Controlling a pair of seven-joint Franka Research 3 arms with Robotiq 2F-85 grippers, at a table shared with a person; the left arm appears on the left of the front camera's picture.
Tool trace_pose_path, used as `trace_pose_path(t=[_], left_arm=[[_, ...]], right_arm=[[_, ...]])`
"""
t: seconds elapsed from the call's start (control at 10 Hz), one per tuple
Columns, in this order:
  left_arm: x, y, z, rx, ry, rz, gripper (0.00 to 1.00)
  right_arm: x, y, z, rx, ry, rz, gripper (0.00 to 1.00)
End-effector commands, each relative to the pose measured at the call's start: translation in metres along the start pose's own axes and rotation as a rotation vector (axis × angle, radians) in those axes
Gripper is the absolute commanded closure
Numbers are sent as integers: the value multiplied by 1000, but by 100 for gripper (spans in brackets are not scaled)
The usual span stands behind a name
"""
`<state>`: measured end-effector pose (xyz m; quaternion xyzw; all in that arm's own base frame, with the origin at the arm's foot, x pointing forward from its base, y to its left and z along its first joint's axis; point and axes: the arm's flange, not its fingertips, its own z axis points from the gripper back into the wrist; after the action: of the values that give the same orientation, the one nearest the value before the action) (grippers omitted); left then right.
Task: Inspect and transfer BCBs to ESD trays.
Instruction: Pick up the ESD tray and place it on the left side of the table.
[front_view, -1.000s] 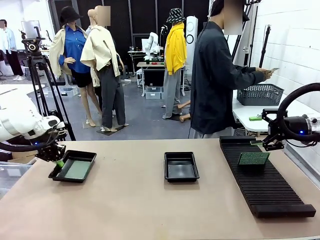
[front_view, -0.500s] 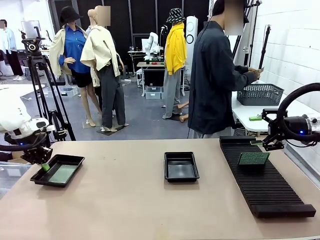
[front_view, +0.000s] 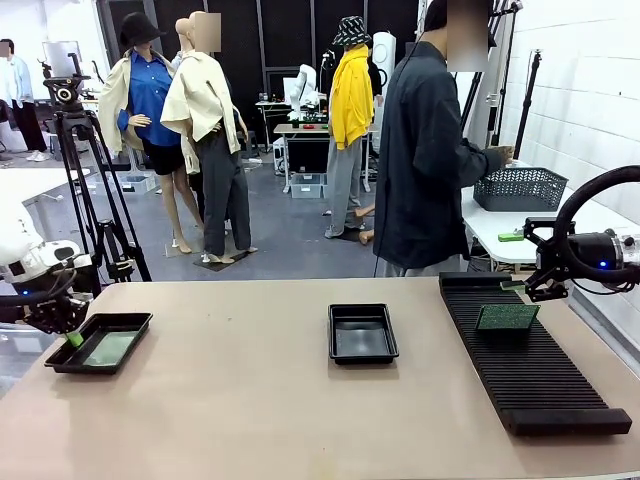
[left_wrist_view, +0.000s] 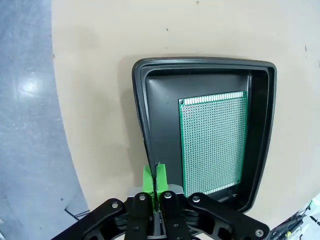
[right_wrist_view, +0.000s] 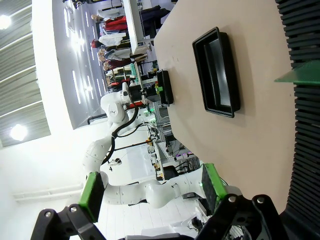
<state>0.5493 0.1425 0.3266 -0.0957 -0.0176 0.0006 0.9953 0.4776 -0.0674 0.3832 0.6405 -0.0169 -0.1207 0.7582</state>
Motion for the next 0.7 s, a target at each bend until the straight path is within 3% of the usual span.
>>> trace_pose_path(t=[0.0,0.4,0.5,0.6], left_arm=[[8,0,2,-19,-8,-1,91],[6,-7,22,-30,-42,8,11],[4,-9,29,-30,-49,10,0],[4,-12,36,-37,-59,10,0]], right_arm=[[-3,0,-2,-10,-10,-6,0],[-3,0,-2,-10,-10,-6,0],[-3,0,-2,-10,-10,-6,0],[-3,0,-2,-10,-10,-6,0]])
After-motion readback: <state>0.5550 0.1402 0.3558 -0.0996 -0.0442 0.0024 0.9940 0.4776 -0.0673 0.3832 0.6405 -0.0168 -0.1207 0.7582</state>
